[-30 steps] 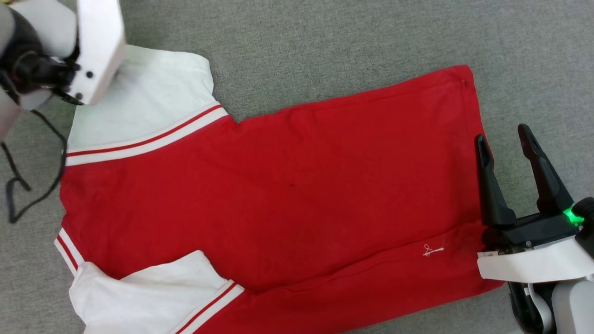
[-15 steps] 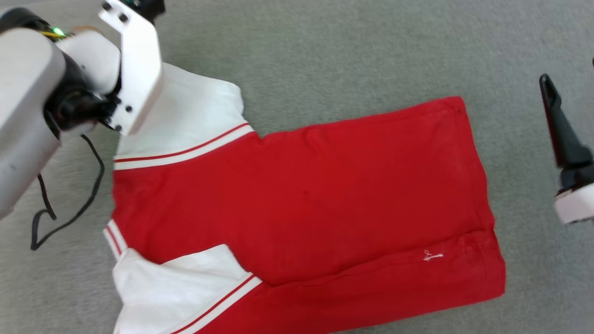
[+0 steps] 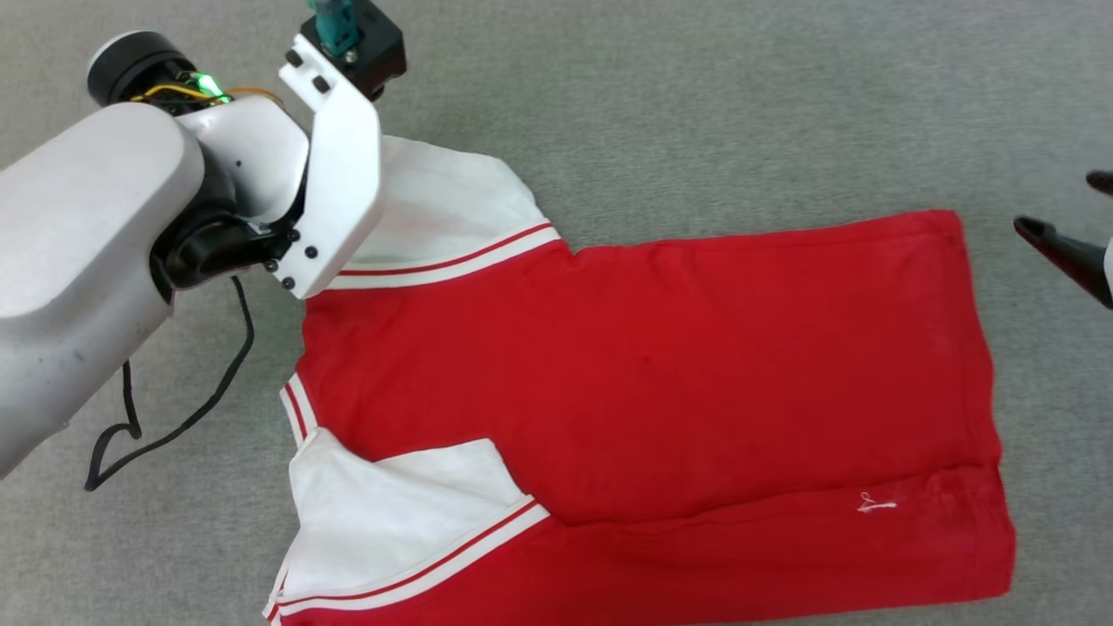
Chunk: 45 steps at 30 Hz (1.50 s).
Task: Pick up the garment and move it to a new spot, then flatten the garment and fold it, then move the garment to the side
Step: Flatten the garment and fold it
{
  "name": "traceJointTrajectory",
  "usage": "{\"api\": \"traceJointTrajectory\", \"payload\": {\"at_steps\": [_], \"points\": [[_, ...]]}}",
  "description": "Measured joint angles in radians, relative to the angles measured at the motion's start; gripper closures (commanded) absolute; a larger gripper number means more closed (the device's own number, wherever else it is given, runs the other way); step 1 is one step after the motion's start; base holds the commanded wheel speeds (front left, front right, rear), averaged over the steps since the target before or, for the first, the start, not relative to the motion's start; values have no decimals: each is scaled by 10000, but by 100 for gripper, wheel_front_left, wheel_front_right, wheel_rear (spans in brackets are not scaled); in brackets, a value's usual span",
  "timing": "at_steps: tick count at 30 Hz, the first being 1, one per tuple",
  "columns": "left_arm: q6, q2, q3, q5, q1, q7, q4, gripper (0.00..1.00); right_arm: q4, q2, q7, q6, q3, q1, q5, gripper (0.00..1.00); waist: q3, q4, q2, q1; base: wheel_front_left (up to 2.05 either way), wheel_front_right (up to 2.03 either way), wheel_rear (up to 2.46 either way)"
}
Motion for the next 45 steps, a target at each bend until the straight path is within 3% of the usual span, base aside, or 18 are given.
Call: {"api": "traceJointTrajectory", "payload": {"at_steps": [5,10,18,23,24,25,34,45], "points": [[0,-140,-105,36,-238,-217,-117,100,642,-226,1902,0,627,-1047,719,0,298,278,0,0,0,0,0],[0,-221,-282,81,-440,-405,-148,100,1461,82,2880,0,734,-1499,922,0,640,534,0,0,0,0,0],[0,-337,-522,23,-793,-683,-174,100,2311,635,2715,0,1005,-1510,723,0,1185,880,0,0,0,0,0],[0,-337,-656,19,-930,-834,-127,100,2332,539,2533,-2,1262,-1365,882,0,1438,1005,0,-1,0,0,0],[0,-337,-673,17,-948,-853,-100,100,2280,474,2491,-2,1348,-1364,909,71,1462,1018,0,-1,0,0,0],[0,-336,-694,17,-958,-895,-81,100,2226,420,2395,-2,1415,-1364,936,100,1474,1023,0,-1,0,0,0],[0,-395,-838,-130,-634,-1440,293,100,2194,353,938,-2,2021,-1182,1041,100,889,955,0,0,0,0,0],[0,-140,-888,-522,428,-2104,67,100,2031,107,-1078,-2,2199,4,1488,100,-895,880,0,-1,0,0,0]]}}
